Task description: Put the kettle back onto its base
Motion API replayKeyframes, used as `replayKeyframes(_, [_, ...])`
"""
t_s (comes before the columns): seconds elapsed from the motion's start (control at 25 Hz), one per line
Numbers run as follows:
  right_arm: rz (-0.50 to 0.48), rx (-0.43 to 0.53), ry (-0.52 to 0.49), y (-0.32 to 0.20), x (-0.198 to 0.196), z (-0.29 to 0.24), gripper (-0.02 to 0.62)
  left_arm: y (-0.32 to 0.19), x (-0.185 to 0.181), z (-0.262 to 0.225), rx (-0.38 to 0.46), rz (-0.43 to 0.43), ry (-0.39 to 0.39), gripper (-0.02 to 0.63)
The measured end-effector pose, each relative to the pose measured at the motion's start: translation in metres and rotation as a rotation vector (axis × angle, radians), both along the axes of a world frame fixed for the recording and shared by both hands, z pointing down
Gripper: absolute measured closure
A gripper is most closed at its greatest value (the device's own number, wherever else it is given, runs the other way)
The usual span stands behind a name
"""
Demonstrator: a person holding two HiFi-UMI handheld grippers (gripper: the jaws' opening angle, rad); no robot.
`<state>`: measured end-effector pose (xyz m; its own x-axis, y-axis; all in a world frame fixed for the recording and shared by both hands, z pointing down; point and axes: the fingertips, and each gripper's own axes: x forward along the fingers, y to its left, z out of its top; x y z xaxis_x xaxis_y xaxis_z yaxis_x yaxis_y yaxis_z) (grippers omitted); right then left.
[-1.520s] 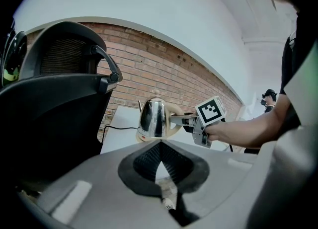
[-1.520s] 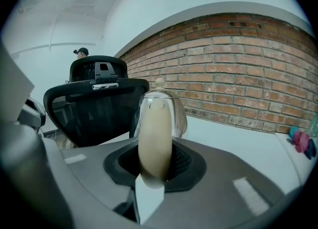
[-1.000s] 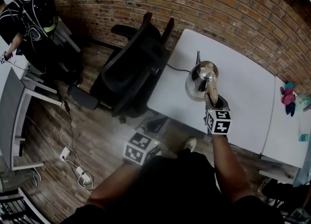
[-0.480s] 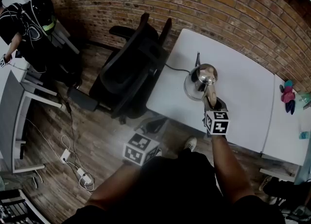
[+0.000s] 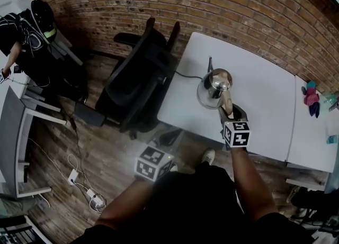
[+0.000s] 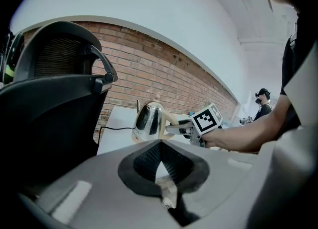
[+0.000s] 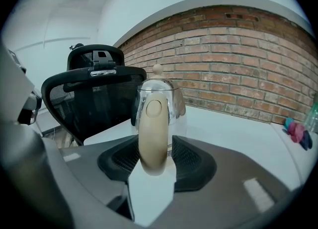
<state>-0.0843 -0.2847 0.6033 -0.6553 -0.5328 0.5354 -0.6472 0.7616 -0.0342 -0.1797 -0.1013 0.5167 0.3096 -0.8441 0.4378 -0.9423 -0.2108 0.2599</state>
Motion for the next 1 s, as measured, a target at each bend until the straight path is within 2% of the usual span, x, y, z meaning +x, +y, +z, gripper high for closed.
replayKeyframes(0.68, [0.095,0.050,-0.017,0.042,0.027,-0.033,0.376,0.029,0.004,-0.012,0.028,0.093,0.003,0.606])
replayKeyframes(0.8, [0.119,0.047,-0.033,0.058,0.030,-0.039,0.398,0.038,0.002,-0.013,0.037,0.111,-0.005,0.606])
replayKeyframes(1.0, [0.147,0.065,-0.056,0.085,0.033,-0.052,0.490,0.054,-0.004,-0.014,0.045,0.128,-0.008,0.606])
